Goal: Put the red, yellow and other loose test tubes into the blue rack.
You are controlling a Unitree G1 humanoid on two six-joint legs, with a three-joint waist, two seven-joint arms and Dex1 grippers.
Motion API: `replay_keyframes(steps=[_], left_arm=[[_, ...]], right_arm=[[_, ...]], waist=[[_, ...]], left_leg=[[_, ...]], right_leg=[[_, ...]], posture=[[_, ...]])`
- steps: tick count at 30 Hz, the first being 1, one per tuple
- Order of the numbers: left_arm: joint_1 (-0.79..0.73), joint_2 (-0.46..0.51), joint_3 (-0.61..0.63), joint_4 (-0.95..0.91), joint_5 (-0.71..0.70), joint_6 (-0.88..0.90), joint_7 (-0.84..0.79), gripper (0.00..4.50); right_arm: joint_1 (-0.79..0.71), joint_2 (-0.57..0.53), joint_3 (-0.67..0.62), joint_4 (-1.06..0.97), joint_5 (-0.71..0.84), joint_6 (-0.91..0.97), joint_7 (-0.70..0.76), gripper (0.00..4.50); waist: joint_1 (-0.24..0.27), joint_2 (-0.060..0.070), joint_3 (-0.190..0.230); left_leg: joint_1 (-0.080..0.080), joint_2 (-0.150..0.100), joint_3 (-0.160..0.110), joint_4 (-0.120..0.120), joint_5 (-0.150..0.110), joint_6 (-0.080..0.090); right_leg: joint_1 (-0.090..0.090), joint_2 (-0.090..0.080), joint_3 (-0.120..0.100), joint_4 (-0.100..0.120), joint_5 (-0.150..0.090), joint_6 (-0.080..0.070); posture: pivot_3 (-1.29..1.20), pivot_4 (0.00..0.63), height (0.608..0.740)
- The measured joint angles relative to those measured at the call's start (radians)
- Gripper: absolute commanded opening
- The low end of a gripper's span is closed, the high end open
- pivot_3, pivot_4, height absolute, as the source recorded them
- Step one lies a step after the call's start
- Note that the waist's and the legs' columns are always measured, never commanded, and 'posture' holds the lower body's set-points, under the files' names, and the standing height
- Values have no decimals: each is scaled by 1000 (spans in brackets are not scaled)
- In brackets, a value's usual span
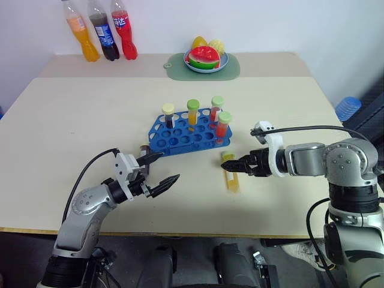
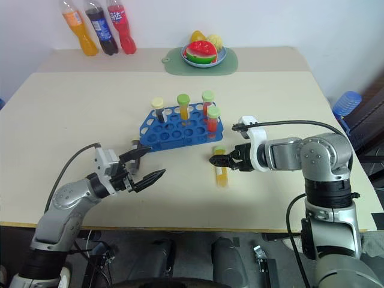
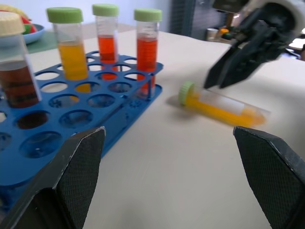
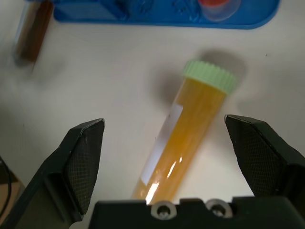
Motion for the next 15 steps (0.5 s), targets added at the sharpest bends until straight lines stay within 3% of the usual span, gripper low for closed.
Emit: replay_keyframes(steps=[7, 15], left_arm=[[20, 78, -6, -26, -47, 30, -129, 4500], [-28, 113, -8, -7, -61, 41, -202, 4500]], right_arm=[[-7, 40, 20, 46, 161, 0, -274, 4445], [-3, 40, 52, 28, 188, 0, -402, 4445]], waist=[[-1, 0, 0], [-1, 0, 0]], left_leg=[[0, 0, 0, 0, 0, 0], [0, 0, 0, 0, 0, 0]], right_leg=[[0, 0, 0, 0, 0, 0], [0, 0, 0, 0, 0, 0]], posture=[[0, 150, 740], [0, 150, 740]])
